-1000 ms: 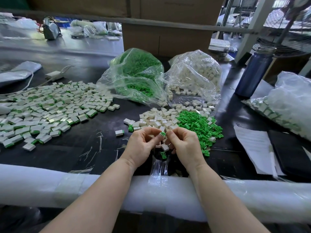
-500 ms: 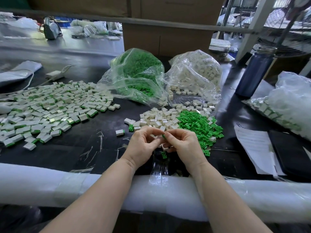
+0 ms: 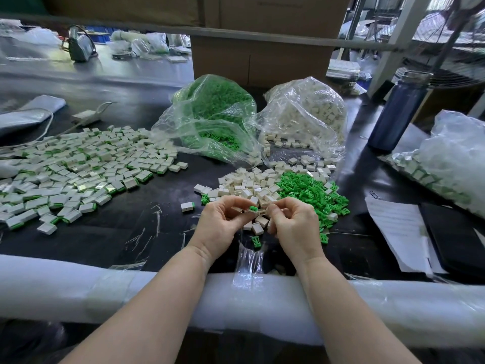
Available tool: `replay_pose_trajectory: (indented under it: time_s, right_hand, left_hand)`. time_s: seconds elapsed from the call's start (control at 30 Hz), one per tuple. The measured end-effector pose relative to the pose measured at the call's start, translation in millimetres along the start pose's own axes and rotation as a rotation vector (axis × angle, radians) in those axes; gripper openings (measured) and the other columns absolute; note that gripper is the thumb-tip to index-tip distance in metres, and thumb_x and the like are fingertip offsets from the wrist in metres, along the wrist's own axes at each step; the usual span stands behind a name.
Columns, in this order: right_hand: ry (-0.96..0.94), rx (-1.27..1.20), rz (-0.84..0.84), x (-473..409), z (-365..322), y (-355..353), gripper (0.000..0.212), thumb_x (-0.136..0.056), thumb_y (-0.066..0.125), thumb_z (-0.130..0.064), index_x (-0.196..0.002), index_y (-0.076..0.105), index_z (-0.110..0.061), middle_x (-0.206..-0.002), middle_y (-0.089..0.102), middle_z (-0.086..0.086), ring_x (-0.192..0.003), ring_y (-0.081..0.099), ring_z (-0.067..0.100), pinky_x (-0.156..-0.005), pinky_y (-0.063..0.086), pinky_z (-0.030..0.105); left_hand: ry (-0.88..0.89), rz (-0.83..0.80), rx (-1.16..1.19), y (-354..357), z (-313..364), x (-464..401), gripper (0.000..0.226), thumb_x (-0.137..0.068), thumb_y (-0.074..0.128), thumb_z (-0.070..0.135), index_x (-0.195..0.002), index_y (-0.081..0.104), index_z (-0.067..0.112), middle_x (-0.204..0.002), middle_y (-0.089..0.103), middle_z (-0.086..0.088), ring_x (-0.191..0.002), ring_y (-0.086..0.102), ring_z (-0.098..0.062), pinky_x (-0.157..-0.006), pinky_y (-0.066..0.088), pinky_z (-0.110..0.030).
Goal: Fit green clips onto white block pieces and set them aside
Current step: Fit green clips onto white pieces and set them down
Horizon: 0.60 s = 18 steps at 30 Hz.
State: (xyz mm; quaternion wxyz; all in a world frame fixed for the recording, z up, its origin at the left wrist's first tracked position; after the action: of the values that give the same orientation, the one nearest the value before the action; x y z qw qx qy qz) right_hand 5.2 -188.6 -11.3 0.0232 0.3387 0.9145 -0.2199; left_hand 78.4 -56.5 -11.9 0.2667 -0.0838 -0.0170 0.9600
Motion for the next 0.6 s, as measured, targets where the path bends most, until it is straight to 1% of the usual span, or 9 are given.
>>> replay_pose_trajectory:
  time_s: [0.03,0.1,0.17,0.23,0.3,0.37,0.43,0.5,0.6]
  right_hand:
    - [0.002,0.094,0.031,-1,3,-3,0.014,-0.089,0.059,-0.018,-0.079,0.067,-0.012,-0.066,0.066,0.009,-0.066,0.062,0.027,-0.070,0.052,0.042]
    - [-0.004,0.227,0.044,-1,4,-4,0.016,-0.090,0.058,-0.022,-0.084,0.067,-0.011,-0.074,0.068,0.010,-0.076,0.063,0.028,-0.074,0.050,0.039]
    - [-0.034,0.320,0.018,-1,1,0,0.016,-0.091,0.057,-0.024,-0.087,0.067,-0.013,-0.079,0.069,0.007,-0.080,0.062,0.025,-0.073,0.047,0.032]
    - [-0.062,0.352,0.001,-1,0,4,0.015,-0.091,0.057,-0.023,-0.087,0.067,-0.014,-0.080,0.069,0.005,-0.080,0.061,0.023,-0.070,0.045,0.030]
    - [-0.068,0.245,-0.035,-1,0,7,0.016,-0.092,0.056,-0.021,-0.085,0.067,-0.013,-0.078,0.068,0.006,-0.077,0.062,0.024,-0.072,0.049,0.035]
    - [-0.052,0.031,-0.084,1,-2,10,0.022,-0.095,0.052,-0.021,-0.080,0.066,-0.014,-0.073,0.068,0.006,-0.071,0.064,0.024,-0.067,0.052,0.040]
    - [-0.014,-0.173,-0.161,4,-5,16,0.028,-0.097,0.048,-0.023,-0.076,0.065,-0.017,-0.066,0.067,0.003,-0.062,0.065,0.019,-0.056,0.052,0.031]
    - [0.045,-0.314,-0.275,9,-8,25,0.030,-0.097,0.046,-0.025,-0.077,0.066,-0.017,-0.064,0.066,0.000,-0.058,0.065,0.015,-0.048,0.050,0.022]
    - [0.089,-0.378,-0.380,11,-10,31,0.027,-0.094,0.051,-0.021,-0.085,0.069,-0.003,-0.069,0.067,0.005,-0.056,0.065,0.011,-0.048,0.049,0.018]
  left_hand:
    - [-0.001,0.004,-0.001,0,0,0,0.014,-0.077,0.070,0.000,-0.082,0.069,0.013,-0.065,0.063,0.000,-0.058,0.055,-0.007,-0.059,0.048,-0.014]
    - [0.003,0.003,-0.011,0,0,0,0.015,-0.077,0.070,0.000,-0.081,0.069,0.014,-0.064,0.061,0.004,-0.056,0.051,-0.005,-0.057,0.046,-0.013]
    - [0.008,-0.002,-0.017,0,0,0,0.015,-0.076,0.070,-0.001,-0.081,0.069,0.013,-0.066,0.060,0.005,-0.054,0.049,-0.001,-0.057,0.044,-0.012]
    - [0.013,-0.009,-0.022,1,1,0,0.015,-0.077,0.070,-0.002,-0.081,0.069,0.012,-0.070,0.061,0.006,-0.055,0.049,0.000,-0.057,0.044,-0.011]
    - [0.016,-0.018,-0.027,1,2,0,0.015,-0.077,0.069,-0.002,-0.082,0.069,0.012,-0.073,0.061,0.006,-0.056,0.049,0.000,-0.058,0.044,-0.011]
    - [0.023,-0.031,-0.037,2,3,1,0.015,-0.077,0.069,-0.001,-0.083,0.070,0.013,-0.075,0.061,0.004,-0.058,0.049,-0.002,-0.060,0.044,-0.013]
    - [0.036,-0.048,-0.062,3,6,2,0.014,-0.076,0.071,0.003,-0.083,0.070,0.015,-0.083,0.062,-0.004,-0.065,0.050,-0.011,-0.065,0.047,-0.019]
    - [0.046,-0.058,-0.072,4,8,3,0.015,-0.075,0.072,0.005,-0.081,0.071,0.018,-0.095,0.061,-0.012,-0.068,0.050,-0.017,-0.068,0.047,-0.021]
    - [0.048,-0.055,-0.085,4,9,3,0.020,-0.073,0.073,0.005,-0.078,0.068,0.023,-0.101,0.056,-0.012,-0.070,0.049,-0.018,-0.070,0.046,-0.022]
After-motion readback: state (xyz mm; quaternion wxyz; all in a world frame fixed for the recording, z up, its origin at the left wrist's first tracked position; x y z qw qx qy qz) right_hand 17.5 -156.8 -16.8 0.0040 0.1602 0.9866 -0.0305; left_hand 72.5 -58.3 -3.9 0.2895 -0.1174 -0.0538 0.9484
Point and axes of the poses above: each hand's wrist, its own x-axis away from the middle knuckle, its own y-axis out of the palm, z = x × y, the point moved 8 cm from there along -x, towards the middle knuckle
